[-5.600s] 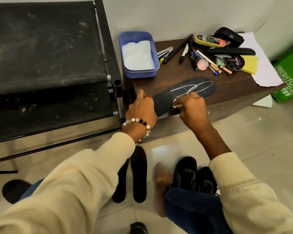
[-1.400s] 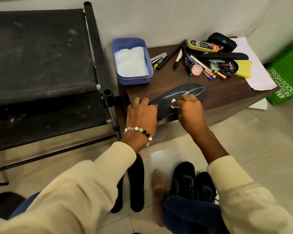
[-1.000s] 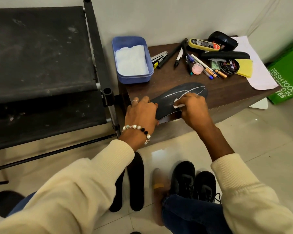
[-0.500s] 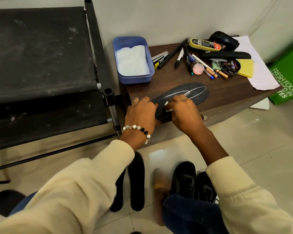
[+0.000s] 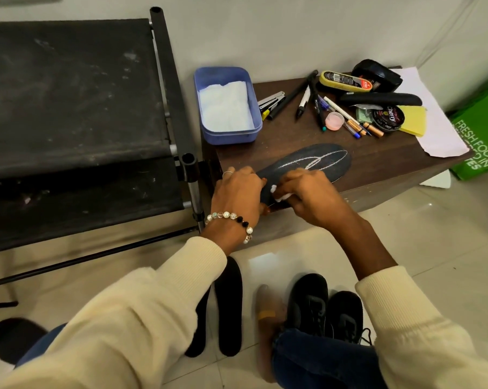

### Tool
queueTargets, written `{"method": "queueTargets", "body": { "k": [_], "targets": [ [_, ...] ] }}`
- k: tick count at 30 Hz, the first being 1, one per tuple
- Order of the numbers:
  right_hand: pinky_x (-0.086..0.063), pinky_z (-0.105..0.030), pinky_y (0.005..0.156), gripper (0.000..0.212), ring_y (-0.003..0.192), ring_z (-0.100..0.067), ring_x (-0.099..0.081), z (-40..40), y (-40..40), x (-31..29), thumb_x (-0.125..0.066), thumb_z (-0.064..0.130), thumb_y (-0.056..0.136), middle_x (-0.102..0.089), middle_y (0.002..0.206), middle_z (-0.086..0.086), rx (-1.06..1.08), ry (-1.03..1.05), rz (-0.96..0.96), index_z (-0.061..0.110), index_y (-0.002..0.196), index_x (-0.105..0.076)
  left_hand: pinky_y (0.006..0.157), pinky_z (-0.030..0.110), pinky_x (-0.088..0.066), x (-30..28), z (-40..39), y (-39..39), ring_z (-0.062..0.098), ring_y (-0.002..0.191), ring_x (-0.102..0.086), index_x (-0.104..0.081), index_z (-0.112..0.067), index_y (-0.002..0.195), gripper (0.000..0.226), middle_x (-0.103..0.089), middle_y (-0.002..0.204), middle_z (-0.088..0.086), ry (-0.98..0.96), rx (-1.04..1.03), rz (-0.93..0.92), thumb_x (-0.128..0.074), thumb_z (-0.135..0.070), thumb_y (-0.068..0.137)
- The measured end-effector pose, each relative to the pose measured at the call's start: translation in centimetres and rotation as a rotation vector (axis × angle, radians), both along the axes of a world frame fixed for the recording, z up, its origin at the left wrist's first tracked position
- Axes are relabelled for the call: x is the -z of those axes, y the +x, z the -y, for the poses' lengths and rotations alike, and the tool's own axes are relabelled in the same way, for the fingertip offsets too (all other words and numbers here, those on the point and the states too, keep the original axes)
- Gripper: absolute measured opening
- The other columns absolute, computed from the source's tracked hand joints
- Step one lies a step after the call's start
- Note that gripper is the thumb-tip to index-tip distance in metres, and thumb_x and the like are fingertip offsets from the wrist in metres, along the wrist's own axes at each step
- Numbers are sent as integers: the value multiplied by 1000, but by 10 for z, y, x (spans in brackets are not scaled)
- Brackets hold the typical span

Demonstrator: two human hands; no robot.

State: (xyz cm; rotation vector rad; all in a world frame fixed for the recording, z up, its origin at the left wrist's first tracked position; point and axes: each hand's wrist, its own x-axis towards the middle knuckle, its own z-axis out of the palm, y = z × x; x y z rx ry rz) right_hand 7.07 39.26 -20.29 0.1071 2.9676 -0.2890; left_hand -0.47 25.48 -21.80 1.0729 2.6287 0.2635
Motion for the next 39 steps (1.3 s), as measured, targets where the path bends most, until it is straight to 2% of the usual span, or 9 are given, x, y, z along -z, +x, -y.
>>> {"method": "queueTargets", "body": {
  "k": [2, 6, 13, 16, 19, 24, 30, 36, 39],
  "targets": [
    [-36, -31, 90, 30, 111, -28, -55, -8, -2, 2, -62, -1, 82, -65, 115, -10, 75, -28, -53, 12, 106, -72, 101, 39, -41, -1, -1, -1, 30, 122, -39, -51, -26, 137, 53, -47, 132, 5, -14, 11, 7, -65, -39, 87],
    [-41, -35, 91, 33, 115, -28, -46, -6, -20, 14, -56, 2, 86, -57, 122, -12, 278, 107, -52, 9, 117, -66, 100, 39, -41, -1, -1, 0, 30, 122, -39, -50, -27, 138, 54, -46, 132, 5, -28, 15, -2, -65, -40, 87],
    [-39, -38, 87, 36, 107, -34, -52, 1, -20, 9, -55, -4, 81, -63, 111, -16, 83, 6, -84, 9, 111, -70, 98, 37, -41, -1, 1, -1, 29, 120, -40, -55, -26, 134, 51, -49, 130, 3, 16, 1, 21, -67, -38, 86],
    [-38, -37, 95, 34, 116, -30, -47, -16, -21, 15, -54, 1, 87, -58, 121, -13, 272, 85, -70, 12, 117, -66, 101, 38, -40, -1, 0, -4, 30, 122, -39, -50, -26, 138, 55, -46, 134, 5, -31, 28, 30, -65, -41, 87],
    [-39, -34, 94, 32, 117, -28, -44, -16, -27, 17, -54, 5, 90, -54, 124, -12, 427, 114, -109, 11, 119, -65, 101, 38, -40, -2, 0, -4, 30, 123, -39, -49, -26, 139, 56, -46, 135, 5, -59, 38, 33, -64, -42, 88],
    [-39, -36, 91, 33, 114, -28, -47, 5, -39, 18, -52, 4, 88, -59, 121, -11, 183, 71, -107, 11, 117, -67, 94, 36, -41, 1, 2, -1, 28, 118, -42, -59, -24, 129, 44, -51, 125, 3, 33, -8, 14, -68, -33, 87],
    [-39, -33, 91, 30, 114, -28, -46, -9, -36, 20, -54, 3, 88, -59, 119, -12, 344, 117, -138, 7, 115, -66, 98, 38, -40, -1, 2, -2, 30, 121, -40, -53, -26, 135, 51, -48, 131, 4, -6, 18, 28, -65, -38, 88],
    [-46, -40, 81, 33, 101, -37, -54, 9, -39, 18, -56, -2, 81, -66, 103, -17, 108, 39, -202, 10, 107, -71, 93, 36, -42, 1, 1, -1, 28, 118, -42, -61, -23, 126, 41, -53, 122, 3, 32, -25, 13, -68, -34, 87],
    [-41, -38, 93, 31, 113, -30, -47, -6, -37, 18, -52, 3, 89, -61, 118, -13, 262, 132, -130, 9, 116, -66, 98, 38, -40, 0, 1, -3, 30, 122, -39, -54, -25, 134, 50, -49, 130, 4, -10, 15, 38, -66, -39, 87]
  ]
}}
